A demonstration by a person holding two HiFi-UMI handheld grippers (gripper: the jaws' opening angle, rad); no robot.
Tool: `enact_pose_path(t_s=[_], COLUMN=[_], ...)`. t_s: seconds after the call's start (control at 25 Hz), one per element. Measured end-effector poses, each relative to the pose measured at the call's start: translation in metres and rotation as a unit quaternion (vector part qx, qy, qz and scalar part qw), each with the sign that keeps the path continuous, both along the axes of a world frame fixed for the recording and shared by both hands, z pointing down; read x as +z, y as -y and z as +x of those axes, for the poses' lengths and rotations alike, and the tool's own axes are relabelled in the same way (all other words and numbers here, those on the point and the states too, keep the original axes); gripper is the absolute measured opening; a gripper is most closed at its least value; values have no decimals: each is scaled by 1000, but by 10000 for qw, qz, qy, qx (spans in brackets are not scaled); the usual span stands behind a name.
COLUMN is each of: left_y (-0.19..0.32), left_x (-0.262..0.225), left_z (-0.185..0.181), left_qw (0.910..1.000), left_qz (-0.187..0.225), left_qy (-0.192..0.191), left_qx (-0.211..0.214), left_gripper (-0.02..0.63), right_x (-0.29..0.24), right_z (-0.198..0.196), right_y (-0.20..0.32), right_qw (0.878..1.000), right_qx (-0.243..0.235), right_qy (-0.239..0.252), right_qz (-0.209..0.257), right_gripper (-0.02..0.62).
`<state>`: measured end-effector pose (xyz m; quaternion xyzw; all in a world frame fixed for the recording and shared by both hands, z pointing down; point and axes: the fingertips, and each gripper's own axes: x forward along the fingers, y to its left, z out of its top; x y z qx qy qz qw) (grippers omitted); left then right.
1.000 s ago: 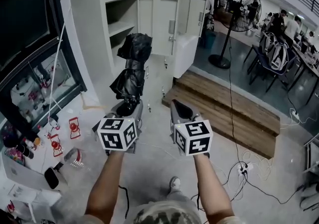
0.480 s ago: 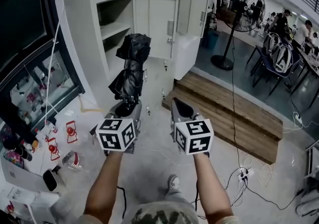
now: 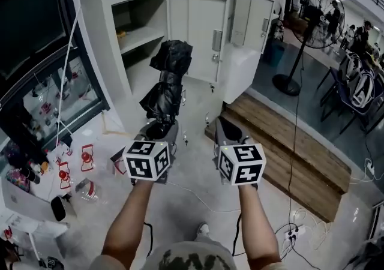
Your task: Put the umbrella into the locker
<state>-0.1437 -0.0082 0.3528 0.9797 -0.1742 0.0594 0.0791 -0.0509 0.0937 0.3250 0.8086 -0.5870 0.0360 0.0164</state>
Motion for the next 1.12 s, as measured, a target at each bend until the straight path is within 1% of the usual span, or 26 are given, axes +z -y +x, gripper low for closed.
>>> enact_pose_path(t_s=[0.28, 0.52, 0.76, 0.92, 1.12], left_y=[21, 33, 50, 66, 93], left_x=[-1, 0, 0, 2, 3], left_z=[46, 70, 71, 66, 67], left_qw=[9996, 9987, 9967, 9949, 9927], left_qz=[-65, -68, -88, -85, -56], left_qy=[9, 46, 58, 76, 46], left_qx=[-291, -509, -801, -1000, -1208], left_gripper=[132, 132, 132, 132, 132], right_x=[-1, 0, 3, 3, 4], right_z=[54, 81, 89, 84, 81], right_y=[25, 41, 62, 83, 116], right_qw=[9996, 9986, 9966, 9944, 9911], right_qx=[-267, -506, -803, -1040, -1324], right_qy=[74, 123, 160, 186, 101], right_qz=[17, 36, 29, 46, 36], right_gripper=[-9, -9, -9, -9, -9])
